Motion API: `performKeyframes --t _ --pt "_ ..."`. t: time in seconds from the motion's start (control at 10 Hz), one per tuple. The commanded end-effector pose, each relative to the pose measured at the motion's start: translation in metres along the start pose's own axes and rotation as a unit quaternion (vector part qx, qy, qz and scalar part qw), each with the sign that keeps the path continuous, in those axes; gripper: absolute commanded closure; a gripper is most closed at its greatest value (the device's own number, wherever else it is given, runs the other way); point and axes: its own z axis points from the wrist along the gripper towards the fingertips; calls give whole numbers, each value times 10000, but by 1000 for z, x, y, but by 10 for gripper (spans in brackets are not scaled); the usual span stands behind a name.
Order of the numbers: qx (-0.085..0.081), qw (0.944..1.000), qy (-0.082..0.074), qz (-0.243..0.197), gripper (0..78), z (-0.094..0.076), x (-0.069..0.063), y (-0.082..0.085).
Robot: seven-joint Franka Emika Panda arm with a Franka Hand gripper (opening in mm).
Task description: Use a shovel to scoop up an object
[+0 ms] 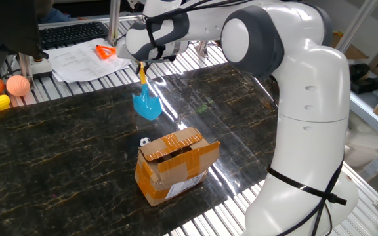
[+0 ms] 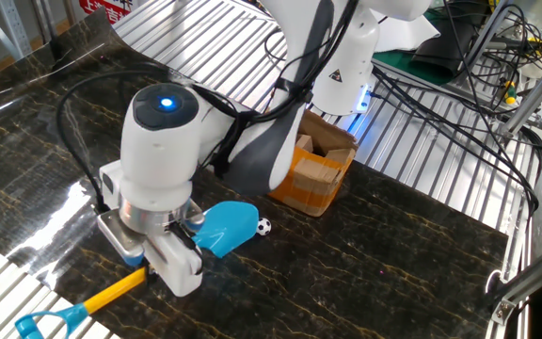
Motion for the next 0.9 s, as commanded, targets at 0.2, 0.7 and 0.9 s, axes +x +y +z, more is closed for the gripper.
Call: performKeyframes --t 0.2,0.7,0.9 --pt "-121 9992 -378 97 763 -5 8 19" --pt "-212 9975 -657 138 763 4 13 30" --pt "-244 9967 -756 169 763 8 14 32"
